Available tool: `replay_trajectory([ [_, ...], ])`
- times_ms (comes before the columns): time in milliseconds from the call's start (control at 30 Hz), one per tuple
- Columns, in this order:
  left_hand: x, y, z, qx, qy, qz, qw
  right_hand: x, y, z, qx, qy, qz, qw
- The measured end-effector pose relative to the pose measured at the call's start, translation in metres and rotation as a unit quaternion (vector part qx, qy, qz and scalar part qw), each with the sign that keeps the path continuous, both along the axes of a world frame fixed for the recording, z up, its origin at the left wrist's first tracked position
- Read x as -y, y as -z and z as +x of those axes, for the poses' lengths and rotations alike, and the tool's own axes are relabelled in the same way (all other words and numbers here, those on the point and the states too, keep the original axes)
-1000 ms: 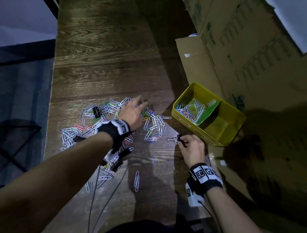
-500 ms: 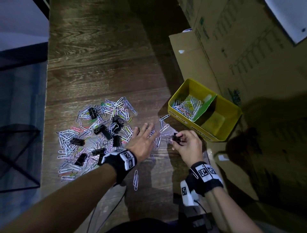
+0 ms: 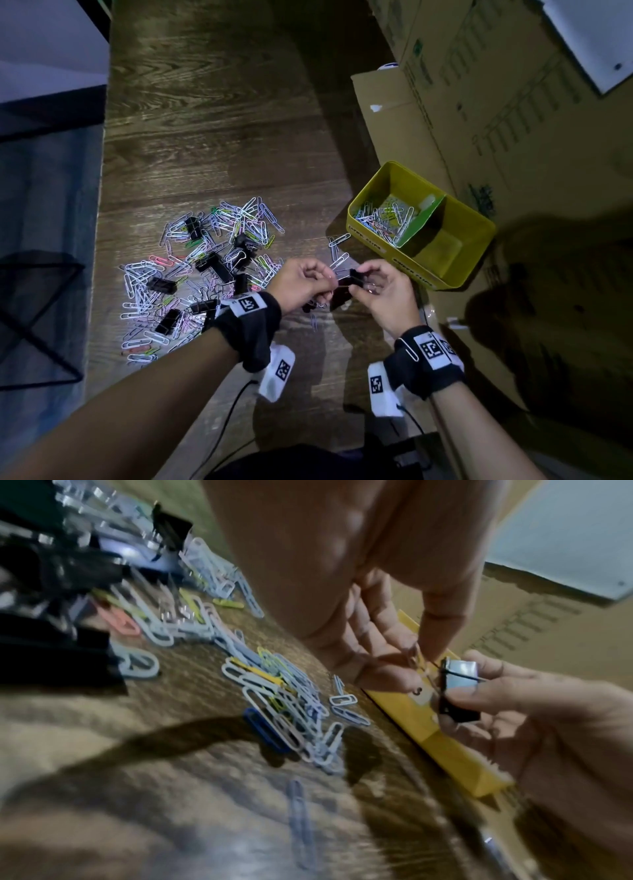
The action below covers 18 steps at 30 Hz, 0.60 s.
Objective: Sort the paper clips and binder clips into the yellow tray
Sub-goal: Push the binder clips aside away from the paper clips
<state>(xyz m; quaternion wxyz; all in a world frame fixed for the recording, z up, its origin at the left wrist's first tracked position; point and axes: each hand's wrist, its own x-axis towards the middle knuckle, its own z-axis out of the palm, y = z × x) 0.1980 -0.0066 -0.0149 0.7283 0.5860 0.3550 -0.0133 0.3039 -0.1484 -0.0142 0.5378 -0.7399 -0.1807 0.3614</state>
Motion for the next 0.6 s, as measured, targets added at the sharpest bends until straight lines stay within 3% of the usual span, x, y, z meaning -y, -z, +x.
replay_trajectory([
  [100, -0.008, 0.004, -0.008, -0.036, 0.017, 0.110, 0.993, 0.008, 0.005, 0.006, 0.078, 0.036, -0.080, 0.993],
  [200, -0.013, 0.003, -0.010, -0.059, 0.110, 0.249, 0.960, 0.014, 0.006, 0.006, 0.061, 0.043, -0.102, 0.992],
  [333, 0.004, -0.014, 0.001, -0.019, 0.132, 0.090, 0.987, 0.007, -0.001, -0.003, 0.029, -0.002, -0.051, 0.998],
  [400, 0.011, -0.014, 0.005, -0.015, 0.133, 0.110, 0.985, 0.003, -0.002, -0.004, 0.044, 0.014, -0.051, 0.998],
  [467, 0.009, -0.009, 0.006, -0.029, 0.146, 0.233, 0.961, 0.003, -0.002, -0.001, 0.083, 0.049, -0.085, 0.992],
  [600, -0.010, 0.010, 0.013, -0.026, 0.218, 0.452, 0.865, 0.015, 0.000, 0.007, 0.135, 0.094, -0.198, 0.966],
])
